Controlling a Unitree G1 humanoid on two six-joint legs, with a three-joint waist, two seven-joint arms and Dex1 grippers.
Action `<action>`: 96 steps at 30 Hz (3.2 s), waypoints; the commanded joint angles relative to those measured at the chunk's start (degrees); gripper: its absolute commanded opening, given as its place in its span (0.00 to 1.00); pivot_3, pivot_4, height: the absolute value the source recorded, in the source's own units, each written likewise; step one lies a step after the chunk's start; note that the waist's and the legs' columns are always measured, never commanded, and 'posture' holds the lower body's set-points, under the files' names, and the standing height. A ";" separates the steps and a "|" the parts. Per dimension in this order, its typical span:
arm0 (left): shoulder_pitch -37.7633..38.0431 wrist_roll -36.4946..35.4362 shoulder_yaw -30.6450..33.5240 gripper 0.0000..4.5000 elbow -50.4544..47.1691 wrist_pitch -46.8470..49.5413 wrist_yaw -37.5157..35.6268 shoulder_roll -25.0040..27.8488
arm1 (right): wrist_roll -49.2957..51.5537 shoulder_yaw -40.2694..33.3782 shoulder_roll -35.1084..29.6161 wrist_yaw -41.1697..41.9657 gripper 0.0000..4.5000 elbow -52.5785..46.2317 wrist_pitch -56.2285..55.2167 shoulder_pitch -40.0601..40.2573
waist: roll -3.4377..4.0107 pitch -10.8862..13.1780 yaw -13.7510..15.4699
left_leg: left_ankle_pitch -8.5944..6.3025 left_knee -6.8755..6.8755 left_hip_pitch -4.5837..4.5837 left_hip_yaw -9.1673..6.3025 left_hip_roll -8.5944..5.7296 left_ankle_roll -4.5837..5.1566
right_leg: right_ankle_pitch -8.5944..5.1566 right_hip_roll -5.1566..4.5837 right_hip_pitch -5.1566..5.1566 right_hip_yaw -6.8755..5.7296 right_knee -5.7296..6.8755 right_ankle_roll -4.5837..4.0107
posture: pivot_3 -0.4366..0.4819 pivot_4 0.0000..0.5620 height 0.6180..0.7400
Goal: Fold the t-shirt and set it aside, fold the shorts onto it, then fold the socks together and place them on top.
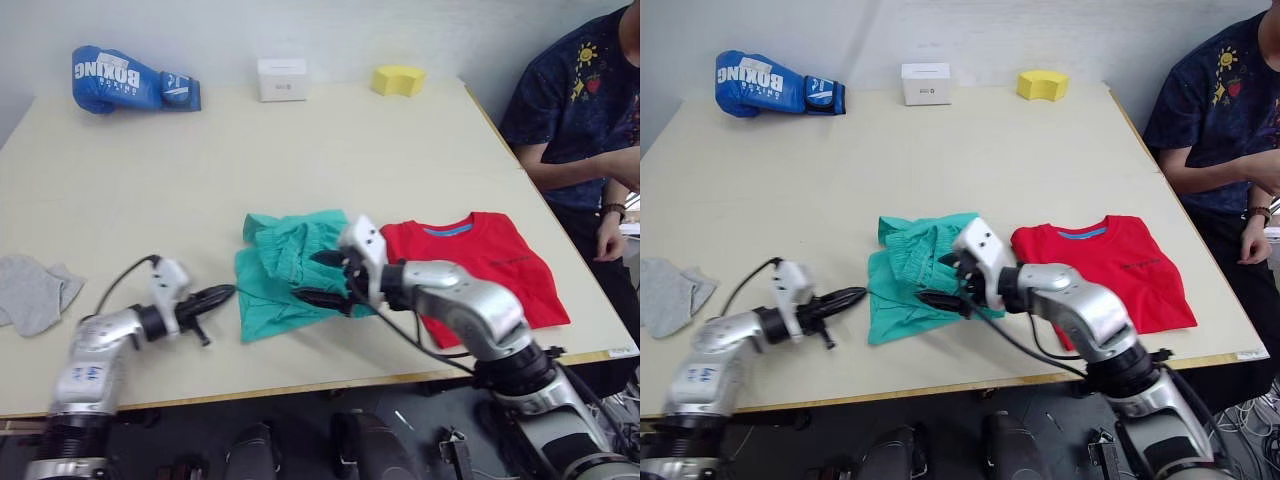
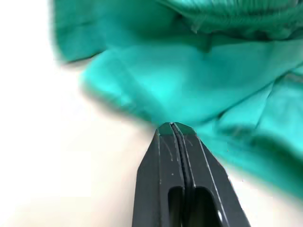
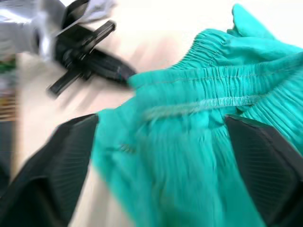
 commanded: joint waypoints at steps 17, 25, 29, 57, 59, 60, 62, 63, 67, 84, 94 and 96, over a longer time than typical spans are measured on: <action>-23.20 3.83 -16.75 0.00 -1.26 10.02 7.60 -14.48 | -22.30 -3.94 6.99 25.40 0.01 49.68 -45.90 -15.90 | -0.04 0.04 -0.95 | 0.19 0.19 0.06 0.32 -0.11 -0.24 | 0.09 0.15 -0.03 0.47 0.06 0.28 | 0.48 0.27 1.00; -13.87 8.32 -18.82 0.00 -7.37 13.51 11.43 -11.92 | -29.48 -2.58 13.32 31.26 0.01 66.58 -56.86 -21.19 | -0.01 0.08 -1.53 | 0.25 0.22 0.18 0.42 0.01 -0.37 | 0.06 0.19 -0.08 0.60 0.26 0.25 | 0.48 0.27 1.00; -9.20 8.50 -18.67 0.00 -10.77 15.05 13.15 -11.78 | -31.70 -5.99 15.70 22.99 0.01 76.38 -63.39 -25.27 | -0.01 0.09 -1.51 | 0.25 0.28 0.21 0.45 -0.06 -0.37 | 0.06 0.12 -0.06 0.67 0.35 0.24 | 0.48 0.27 1.00; -20.83 7.36 -15.92 0.00 3.79 5.44 14.90 -18.97 | -29.91 -6.17 9.18 27.83 0.01 36.86 -55.07 5.23 | -0.01 0.08 -0.78 | 0.22 0.43 0.29 0.36 -0.15 -0.36 | 0.06 0.11 0.07 0.64 0.43 0.26 | 0.48 0.27 1.00; -21.36 9.56 -16.86 0.00 5.57 4.94 16.01 -19.23 | -31.26 -3.71 6.54 29.48 0.01 30.99 -55.64 9.03 | -0.01 0.08 -0.40 | 0.18 0.44 0.22 0.38 -0.13 -0.33 | 0.04 0.11 0.05 0.63 0.37 0.29 | 0.48 0.27 1.00; -21.46 10.02 -16.94 0.00 5.96 4.99 16.26 -19.32 | -31.73 -2.78 5.37 30.01 0.01 28.78 -55.85 10.32 | -0.01 0.08 -0.32 | 0.15 0.46 0.21 0.39 -0.14 -0.32 | 0.02 0.11 0.03 0.64 0.36 0.33 | 0.48 0.27 1.00; -21.22 10.19 -16.87 0.00 5.52 5.06 16.26 -19.30 | -30.13 -2.10 2.32 31.87 0.01 22.05 -55.43 13.85 | -0.01 0.08 -0.03 | 0.11 0.52 0.21 0.42 -0.13 -0.32 | 0.02 0.11 0.04 0.65 0.37 0.34 | 0.48 0.27 1.00; -21.07 10.25 -16.84 0.00 5.24 5.12 16.20 -19.22 | -28.97 -2.22 1.46 31.98 0.01 19.63 -54.45 14.95 | -0.01 0.08 0.12 | 0.11 0.56 0.24 0.42 -0.13 -0.31 | 0.02 0.12 0.07 0.66 0.38 0.34 | 0.48 0.27 1.00; -18.83 9.77 -16.45 0.00 2.93 4.06 14.34 -17.93 | -18.41 -7.22 -2.06 28.10 0.01 8.72 -34.87 16.39 | -0.01 0.08 0.07 | 0.10 0.69 0.30 0.40 -0.11 -0.32 | 0.02 0.11 0.07 0.70 0.61 0.33 | 0.48 0.27 1.00; -14.84 8.34 -14.44 0.00 2.96 -2.73 6.81 -15.82 | -1.48 -16.53 2.03 4.88 1.00 30.74 31.94 -10.02 | -0.03 0.07 0.08 | -0.09 0.82 0.09 0.22 -0.07 -0.06 | -0.02 0.10 -0.01 0.57 0.60 0.16 | 0.48 0.27 1.00; -11.48 7.01 -13.15 0.00 1.30 -0.69 9.14 -16.74 | -5.05 -16.92 14.19 -0.22 0.86 43.07 29.28 -20.07 | -0.01 0.04 -0.34 | -0.06 0.86 0.10 0.30 -0.02 -0.12 | -0.01 0.12 -0.02 0.57 0.68 0.18 | 0.48 0.27 1.00; -11.09 7.10 -12.78 0.00 1.09 -0.73 9.36 -16.43 | -4.51 -17.26 15.21 -0.25 0.72 42.44 30.53 -21.14 | -0.01 0.04 -0.49 | -0.05 0.85 0.09 0.30 -0.01 -0.14 | -0.01 0.12 -0.04 0.58 0.69 0.18 | 0.48 0.27 1.00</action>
